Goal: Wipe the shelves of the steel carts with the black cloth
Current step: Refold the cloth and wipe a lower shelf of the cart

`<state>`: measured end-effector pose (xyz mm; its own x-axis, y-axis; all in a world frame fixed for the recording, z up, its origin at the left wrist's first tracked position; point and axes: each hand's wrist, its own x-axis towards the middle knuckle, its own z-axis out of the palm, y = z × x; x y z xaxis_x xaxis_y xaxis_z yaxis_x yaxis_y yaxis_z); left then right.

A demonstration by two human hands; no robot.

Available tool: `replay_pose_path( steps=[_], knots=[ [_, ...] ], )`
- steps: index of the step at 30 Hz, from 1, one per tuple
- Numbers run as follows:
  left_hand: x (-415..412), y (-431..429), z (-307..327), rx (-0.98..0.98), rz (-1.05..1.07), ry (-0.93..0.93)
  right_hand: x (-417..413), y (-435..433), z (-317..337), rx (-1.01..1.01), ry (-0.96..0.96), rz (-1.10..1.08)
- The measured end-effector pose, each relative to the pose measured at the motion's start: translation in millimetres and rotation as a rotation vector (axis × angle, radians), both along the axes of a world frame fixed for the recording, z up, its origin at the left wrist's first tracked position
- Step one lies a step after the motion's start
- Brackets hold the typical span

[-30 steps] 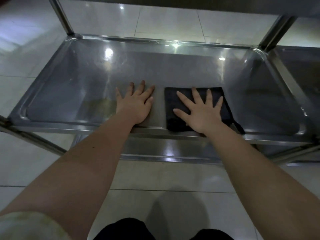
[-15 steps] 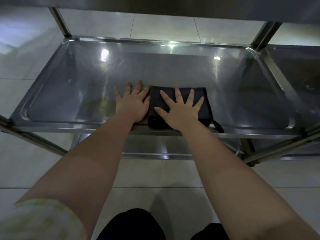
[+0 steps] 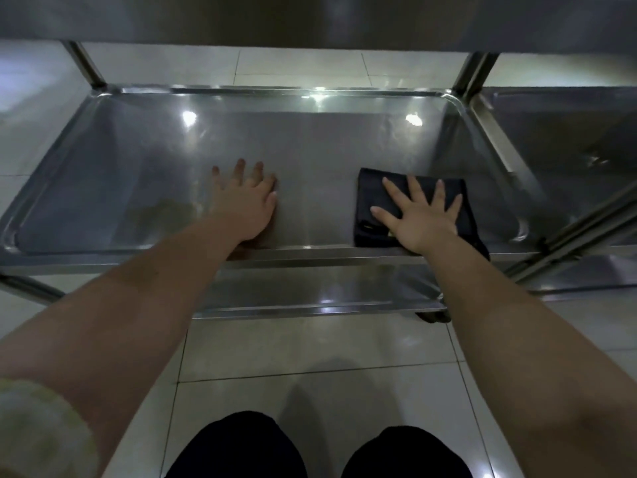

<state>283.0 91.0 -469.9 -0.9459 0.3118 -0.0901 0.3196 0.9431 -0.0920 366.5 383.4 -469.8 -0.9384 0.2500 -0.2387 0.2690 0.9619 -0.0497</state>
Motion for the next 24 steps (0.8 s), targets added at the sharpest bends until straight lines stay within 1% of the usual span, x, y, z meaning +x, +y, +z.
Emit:
replay_pose_path(
  steps=[2,4,7,11,14,18,20,22,24],
  knots=[
    [8.4,42.6,3.8,0.112,-0.061,-0.010,1.5,2.6,-0.5,-0.005,0.014,0.005],
    [20.3,90.0,1.8,0.193,-0.121,-0.060,0.6,4.3,0.2,-0.005,0.024,0.002],
    [31.9,127.2,-8.7,0.204,-0.094,-0.073,-0.5,3.6,1.6,0.006,0.029,0.004],
    [30.7,126.0,-20.3,0.225,-0.077,0.008,0.8,7.7,3.2,-0.028,0.032,0.033],
    [29.1,127.2,-20.0,0.258,-0.066,-0.010,5.7,29.5,4.9,-0.039,0.038,0.058],
    [30.8,129.6,-16.5,0.244,-0.057,-0.028,19.0,99.1,8.3,-0.031,0.020,-0.051],
    [30.7,129.8,-16.2,0.245,-0.053,-0.028,23.6,120.9,9.7,-0.002,0.010,-0.082],
    [30.3,130.4,-15.9,0.239,-0.055,-0.031,23.7,121.6,9.2,0.033,-0.005,-0.086],
    [29.9,130.1,-15.6,0.235,-0.056,-0.038,22.4,103.3,8.1,0.026,-0.015,-0.070]
  ],
)
